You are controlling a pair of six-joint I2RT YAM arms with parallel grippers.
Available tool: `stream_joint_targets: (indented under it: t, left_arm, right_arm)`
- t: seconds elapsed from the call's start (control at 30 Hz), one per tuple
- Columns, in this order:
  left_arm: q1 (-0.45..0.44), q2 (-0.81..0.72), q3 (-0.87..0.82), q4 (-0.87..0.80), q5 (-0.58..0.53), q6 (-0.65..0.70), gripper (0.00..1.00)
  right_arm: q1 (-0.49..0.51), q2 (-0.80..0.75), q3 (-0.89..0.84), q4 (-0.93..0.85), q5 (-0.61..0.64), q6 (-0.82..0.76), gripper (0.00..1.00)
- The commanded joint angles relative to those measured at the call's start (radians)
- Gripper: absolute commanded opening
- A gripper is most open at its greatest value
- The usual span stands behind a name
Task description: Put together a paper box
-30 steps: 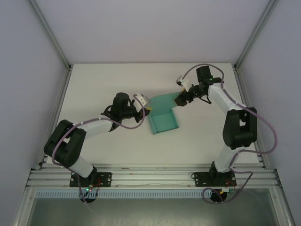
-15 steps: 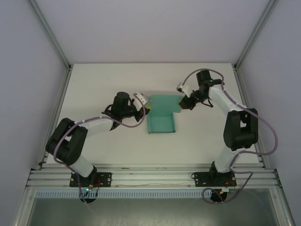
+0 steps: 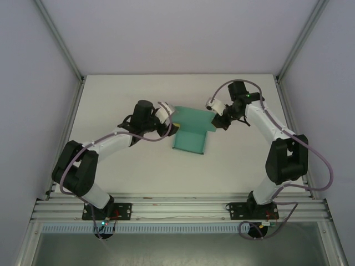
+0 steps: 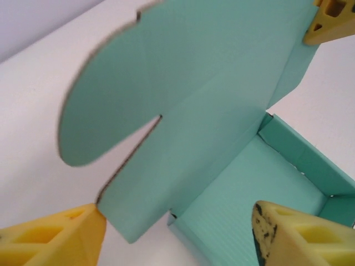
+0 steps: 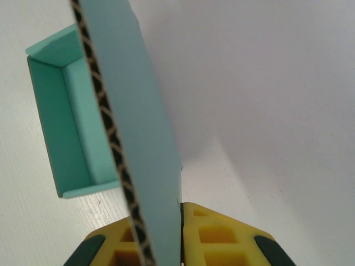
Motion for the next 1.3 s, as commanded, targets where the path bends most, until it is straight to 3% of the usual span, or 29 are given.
stream_joint_targets:
  t: [0.0, 0.1, 0.27, 0.47, 0.6, 0.77, 0.87, 0.97, 1.1, 1.27]
  left_arm:
    - [0.008, 0.019, 0.08, -0.151, 0.005, 0.073, 0.63]
    - [0.008, 0.035, 0.133, -0.214, 0.043, 0.092, 0.52]
    - [0.006, 0.054, 0.163, -0.232, 0.019, 0.114, 0.53]
    - [0.019, 0.076, 0.186, -0.293, -0.054, 0.145, 0.64]
    - [0.033, 0.07, 0.197, -0.331, -0.002, 0.169, 0.66]
    - [0.044, 0.042, 0.206, -0.348, 0.053, 0.229, 0.78]
    - [0.053, 0.05, 0.254, -0.438, 0.123, 0.299, 0.79]
    - [0.053, 0.087, 0.33, -0.567, 0.2, 0.36, 0.68]
    - [0.052, 0.12, 0.382, -0.643, 0.219, 0.383, 0.44]
    - [0.047, 0.118, 0.38, -0.654, 0.219, 0.392, 0.4]
  right_arm:
    - [0.005, 0.014, 0.053, -0.048, 0.03, -0.028, 0.1]
    - [0.006, 0.024, 0.067, -0.051, 0.038, -0.033, 0.1]
    - [0.008, 0.035, 0.096, -0.096, 0.015, -0.095, 0.1]
    - [0.009, 0.046, 0.131, -0.158, -0.007, -0.153, 0.1]
    - [0.012, 0.036, 0.127, -0.203, -0.034, -0.217, 0.09]
    - [0.016, 0.028, 0.133, -0.264, -0.041, -0.271, 0.09]
    - [0.02, 0.019, 0.127, -0.279, -0.037, -0.289, 0.09]
    - [0.031, 0.016, 0.127, -0.272, -0.033, -0.288, 0.1]
    - [0.033, 0.009, 0.135, -0.258, -0.043, -0.286, 0.1]
    - [0.033, 0.012, 0.158, -0.25, -0.036, -0.27, 0.1]
